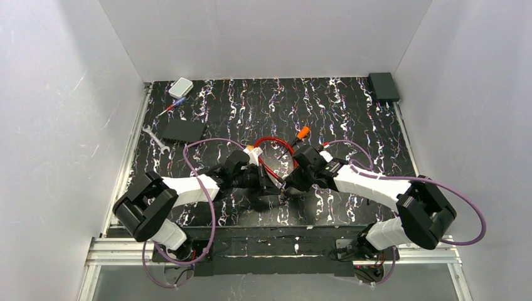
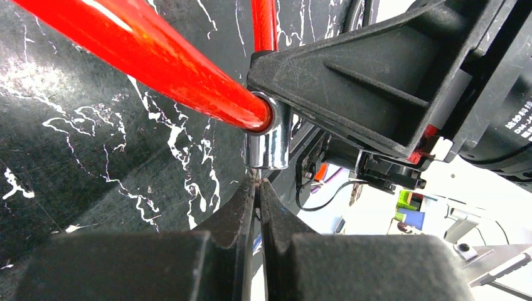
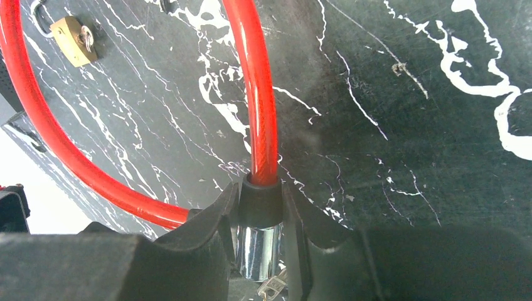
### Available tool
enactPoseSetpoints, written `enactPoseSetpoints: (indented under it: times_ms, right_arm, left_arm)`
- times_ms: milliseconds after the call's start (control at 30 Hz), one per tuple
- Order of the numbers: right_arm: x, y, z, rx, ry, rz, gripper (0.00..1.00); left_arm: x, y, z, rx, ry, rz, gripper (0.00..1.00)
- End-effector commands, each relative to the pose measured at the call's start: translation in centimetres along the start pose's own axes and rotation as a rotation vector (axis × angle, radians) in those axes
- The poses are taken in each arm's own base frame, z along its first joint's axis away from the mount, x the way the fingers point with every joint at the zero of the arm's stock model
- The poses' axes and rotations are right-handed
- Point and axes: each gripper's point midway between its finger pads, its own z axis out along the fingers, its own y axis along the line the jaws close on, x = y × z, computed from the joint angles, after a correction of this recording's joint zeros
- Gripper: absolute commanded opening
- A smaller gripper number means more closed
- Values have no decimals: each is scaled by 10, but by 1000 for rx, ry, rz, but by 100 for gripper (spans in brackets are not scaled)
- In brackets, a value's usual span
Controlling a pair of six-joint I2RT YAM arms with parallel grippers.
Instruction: Unlock with the key
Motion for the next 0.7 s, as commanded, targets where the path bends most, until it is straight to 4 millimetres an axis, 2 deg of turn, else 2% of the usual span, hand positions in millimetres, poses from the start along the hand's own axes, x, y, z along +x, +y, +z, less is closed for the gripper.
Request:
enactPoseSetpoints:
  times_ms: [0, 300, 467, 667]
  right_arm:
    - [24, 29, -13, -100, 97, 2, 1]
    - [22, 21, -12, -85, 80, 6, 1]
    - [14, 20, -12, -79, 34, 10, 1]
    - [5, 24, -13, -82, -4, 10, 1]
  left_arm:
    - [-29, -16, 4, 25, -87, 46, 0]
    - [-31, -17, 3, 31, -81, 52, 0]
    - [-26, -17, -3, 42, -80, 81, 23]
    - [-17, -15, -9, 48, -58, 106, 25]
